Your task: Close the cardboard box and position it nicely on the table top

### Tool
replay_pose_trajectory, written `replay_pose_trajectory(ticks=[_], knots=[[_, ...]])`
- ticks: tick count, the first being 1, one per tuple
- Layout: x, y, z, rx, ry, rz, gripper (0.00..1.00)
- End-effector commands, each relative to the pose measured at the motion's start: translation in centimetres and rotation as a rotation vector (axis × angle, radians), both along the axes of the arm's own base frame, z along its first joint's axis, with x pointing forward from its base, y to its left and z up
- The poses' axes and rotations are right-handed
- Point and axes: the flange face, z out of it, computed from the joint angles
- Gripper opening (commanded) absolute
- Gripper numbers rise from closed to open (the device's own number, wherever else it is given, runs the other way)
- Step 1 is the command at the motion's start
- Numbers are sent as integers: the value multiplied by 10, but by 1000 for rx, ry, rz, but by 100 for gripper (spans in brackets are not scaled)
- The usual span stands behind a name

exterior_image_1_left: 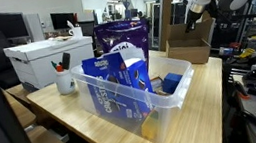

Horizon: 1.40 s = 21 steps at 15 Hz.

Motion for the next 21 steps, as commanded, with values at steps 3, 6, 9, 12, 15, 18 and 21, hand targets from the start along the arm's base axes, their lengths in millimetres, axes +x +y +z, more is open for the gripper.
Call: replay_pose_trajectory(ticks=[3,6,9,12,15,18,21], knots=[[-9,4,-23,-93,19,-131,3],[-19,6,-43,-13,21,-317,3],[-18,44,-62,-15,-16,-396,3],[-13,63,-68,-3,-18,-453,3],[-11,70,-69,43,47,-490,31],[-11,73,-74,108,99,-530,41],[-15,75,-84,196,170,-565,56]])
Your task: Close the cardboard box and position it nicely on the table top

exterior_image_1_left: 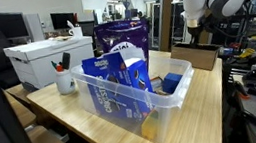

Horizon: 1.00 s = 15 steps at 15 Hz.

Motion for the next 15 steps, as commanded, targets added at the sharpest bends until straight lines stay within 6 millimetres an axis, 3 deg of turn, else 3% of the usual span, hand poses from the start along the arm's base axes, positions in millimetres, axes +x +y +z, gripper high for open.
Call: replay_pose_trajectory(ticks=[1,7,15], knots=[[-9,2,-18,149,76,-41,62],[-5,-6,-9,389,97,-79,94],[0,-12,7,632,80,-89,100]])
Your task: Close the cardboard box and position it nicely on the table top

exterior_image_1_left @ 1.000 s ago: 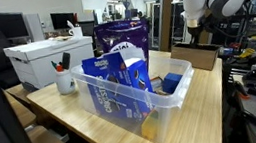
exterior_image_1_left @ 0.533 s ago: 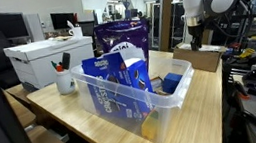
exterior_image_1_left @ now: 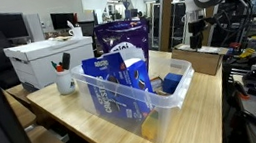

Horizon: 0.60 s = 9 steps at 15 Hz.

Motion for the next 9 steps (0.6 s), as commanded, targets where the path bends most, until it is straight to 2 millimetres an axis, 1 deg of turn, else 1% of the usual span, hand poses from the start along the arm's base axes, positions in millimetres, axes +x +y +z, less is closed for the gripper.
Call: replay_pose_trajectory(ticks=[1,4,5,6,8,9], knots=[[4,1,4,78,18,5,100],[6,0,8,133,41,-9,100],[6,2,9,195,47,12,100],[5,2,10,220,50,18,100],[4,2,11,387,52,51,100],[3,2,10,422,56,56,100]])
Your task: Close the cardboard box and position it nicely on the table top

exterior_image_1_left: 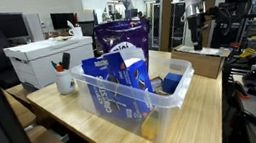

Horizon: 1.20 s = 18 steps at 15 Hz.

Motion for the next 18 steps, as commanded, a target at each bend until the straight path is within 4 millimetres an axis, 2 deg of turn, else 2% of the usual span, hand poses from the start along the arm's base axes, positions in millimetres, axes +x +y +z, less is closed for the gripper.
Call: replay_pose_trajectory(ticks=[1,3,4,6,8,10,12,13,15,18], knots=[[0,0,-7,136,12,30,100],[-1,-2,-9,159,15,32,100],[-1,-2,-10,155,5,32,75],[-1,-4,-12,139,-14,36,70],[-1,-5,-12,125,-31,38,58],[0,-7,-12,121,-35,35,41],[0,-8,-13,110,-43,34,30],[-1,-9,-15,83,-59,47,18],[-2,-9,-18,62,-85,70,6],[-8,-5,-30,38,-98,153,3]])
